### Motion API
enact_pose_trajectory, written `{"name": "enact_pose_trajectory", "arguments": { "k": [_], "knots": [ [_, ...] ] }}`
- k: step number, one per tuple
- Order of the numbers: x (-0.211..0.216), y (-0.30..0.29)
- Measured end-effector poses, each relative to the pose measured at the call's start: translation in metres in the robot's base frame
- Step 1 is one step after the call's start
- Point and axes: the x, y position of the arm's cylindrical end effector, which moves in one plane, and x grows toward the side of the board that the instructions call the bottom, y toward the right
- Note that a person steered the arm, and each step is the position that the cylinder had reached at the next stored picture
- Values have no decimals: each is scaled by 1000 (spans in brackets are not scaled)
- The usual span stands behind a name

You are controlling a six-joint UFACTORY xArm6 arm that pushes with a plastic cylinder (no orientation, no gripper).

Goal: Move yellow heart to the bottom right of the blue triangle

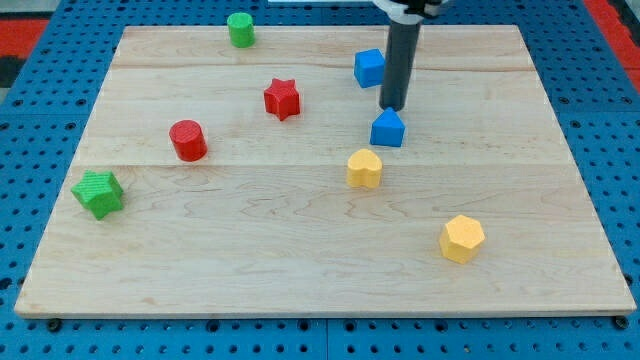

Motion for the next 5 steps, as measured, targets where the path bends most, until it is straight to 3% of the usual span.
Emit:
{"name": "enact_pose_trajectory", "arguments": {
  "k": [2,3,4,5],
  "knots": [
    [29,-59],
    [78,-58],
    [98,-59],
    [97,-11]
  ]
}}
